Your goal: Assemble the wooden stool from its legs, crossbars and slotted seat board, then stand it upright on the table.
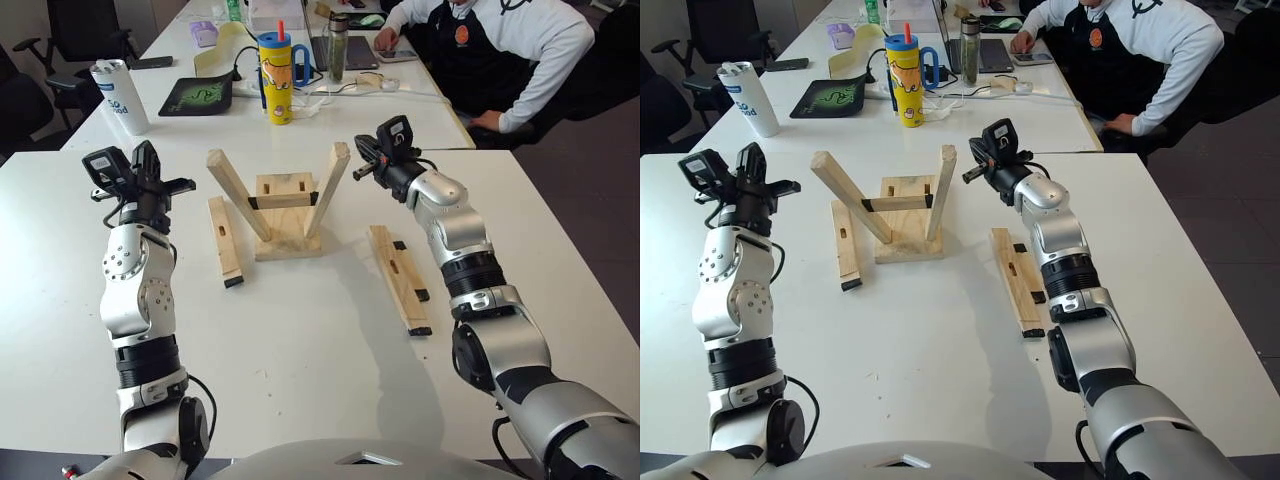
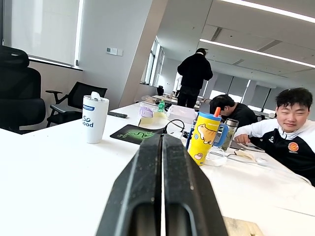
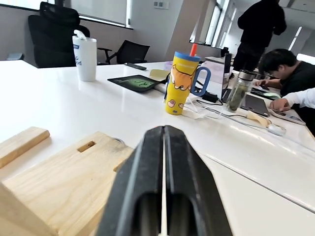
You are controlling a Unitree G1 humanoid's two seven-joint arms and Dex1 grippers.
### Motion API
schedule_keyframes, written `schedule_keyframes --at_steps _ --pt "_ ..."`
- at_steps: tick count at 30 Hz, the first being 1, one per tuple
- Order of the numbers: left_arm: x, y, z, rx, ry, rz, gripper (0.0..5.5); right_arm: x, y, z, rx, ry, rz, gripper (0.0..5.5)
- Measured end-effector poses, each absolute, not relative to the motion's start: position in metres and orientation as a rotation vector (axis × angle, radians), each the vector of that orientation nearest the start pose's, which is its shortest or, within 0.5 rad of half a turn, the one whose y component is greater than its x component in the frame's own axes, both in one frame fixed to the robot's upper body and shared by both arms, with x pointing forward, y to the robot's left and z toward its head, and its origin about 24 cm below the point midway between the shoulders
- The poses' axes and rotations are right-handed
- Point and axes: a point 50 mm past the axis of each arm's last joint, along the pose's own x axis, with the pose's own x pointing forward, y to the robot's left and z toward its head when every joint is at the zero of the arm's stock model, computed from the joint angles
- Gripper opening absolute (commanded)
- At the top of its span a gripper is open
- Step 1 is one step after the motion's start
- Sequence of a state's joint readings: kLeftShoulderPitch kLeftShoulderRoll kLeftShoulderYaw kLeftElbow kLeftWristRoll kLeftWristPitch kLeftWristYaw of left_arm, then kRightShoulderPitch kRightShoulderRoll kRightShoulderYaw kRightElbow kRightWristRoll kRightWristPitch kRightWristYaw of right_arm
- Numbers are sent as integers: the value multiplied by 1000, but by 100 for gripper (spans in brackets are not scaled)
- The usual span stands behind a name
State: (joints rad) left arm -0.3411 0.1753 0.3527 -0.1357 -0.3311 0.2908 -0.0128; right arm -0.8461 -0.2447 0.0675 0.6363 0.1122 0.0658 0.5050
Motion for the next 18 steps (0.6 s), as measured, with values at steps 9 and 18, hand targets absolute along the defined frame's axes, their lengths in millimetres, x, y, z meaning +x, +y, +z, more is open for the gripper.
schedule_keyframes --at_steps 9,18 --pt "295 233 122 -264 -87 182 2 354 -81 140 -365 -25 1325 0" --pt "296 237 111 -259 -17 212 2 315 -69 153 -259 -64 1523 0"
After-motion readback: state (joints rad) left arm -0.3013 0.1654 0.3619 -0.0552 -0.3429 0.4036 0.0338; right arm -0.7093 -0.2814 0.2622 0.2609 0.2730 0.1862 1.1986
